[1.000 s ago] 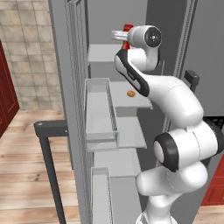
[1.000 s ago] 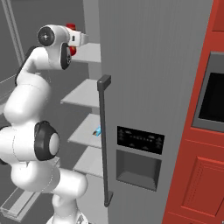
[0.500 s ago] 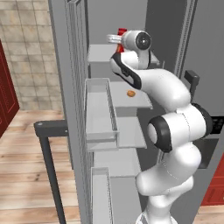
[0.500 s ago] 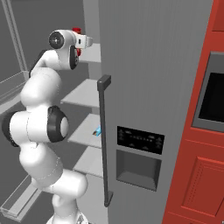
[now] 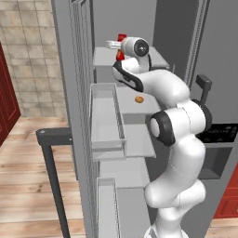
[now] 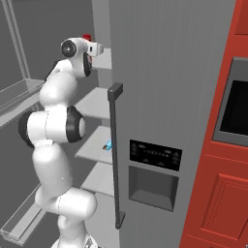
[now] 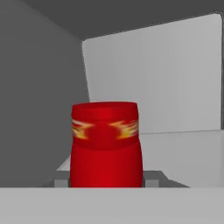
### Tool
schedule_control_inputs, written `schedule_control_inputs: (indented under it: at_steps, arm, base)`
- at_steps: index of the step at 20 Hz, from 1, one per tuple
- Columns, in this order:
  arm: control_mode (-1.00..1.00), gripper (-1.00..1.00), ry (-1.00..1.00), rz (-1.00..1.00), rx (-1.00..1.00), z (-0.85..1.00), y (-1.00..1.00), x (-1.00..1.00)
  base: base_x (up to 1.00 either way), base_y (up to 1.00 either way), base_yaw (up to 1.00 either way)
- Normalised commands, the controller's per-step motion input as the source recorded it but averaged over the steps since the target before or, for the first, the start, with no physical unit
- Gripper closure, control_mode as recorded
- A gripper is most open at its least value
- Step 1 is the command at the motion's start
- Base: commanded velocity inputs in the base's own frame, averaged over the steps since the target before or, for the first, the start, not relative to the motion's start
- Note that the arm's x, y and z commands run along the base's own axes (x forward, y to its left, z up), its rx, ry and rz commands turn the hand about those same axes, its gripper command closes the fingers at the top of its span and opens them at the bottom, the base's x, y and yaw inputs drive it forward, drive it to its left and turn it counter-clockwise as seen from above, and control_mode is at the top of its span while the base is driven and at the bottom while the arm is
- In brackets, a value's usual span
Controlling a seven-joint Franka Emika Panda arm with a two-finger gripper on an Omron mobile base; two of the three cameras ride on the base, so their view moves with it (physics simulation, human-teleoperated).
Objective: Place the ketchup and mustard from the counter to the top shelf of the fridge. If the existing items in the fridge are on the top shelf, move them to other shelves.
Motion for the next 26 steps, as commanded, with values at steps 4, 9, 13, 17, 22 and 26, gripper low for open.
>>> schedule_control_inputs:
  at_steps: [4,9,13,17,22,26]
  arm:
    - [-1.00,1.00,0.00,0.00,0.00,-0.15,0.18,0.66]
    - [-1.00,1.00,0.00,0.00,0.00,-0.11,0.09,0.57]
    - [-1.00,-1.00,0.00,0.00,0.00,-0.02,0.01,0.15]
    - [-1.00,-1.00,-0.01,0.00,0.00,0.00,0.00,-0.08]
    - [-1.00,-1.00,-0.06,0.00,0.00,0.00,-0.05,-0.59]
    - [-1.00,-1.00,-0.08,0.00,0.00,0.00,-0.17,-0.90]
  base:
    - [0.00,0.00,0.00]
    - [0.00,0.00,0.00]
    - [0.00,0.00,0.00]
    - [0.00,0.00,0.00]
    - [0.00,0.00,0.00]
    - [0.00,0.00,0.00]
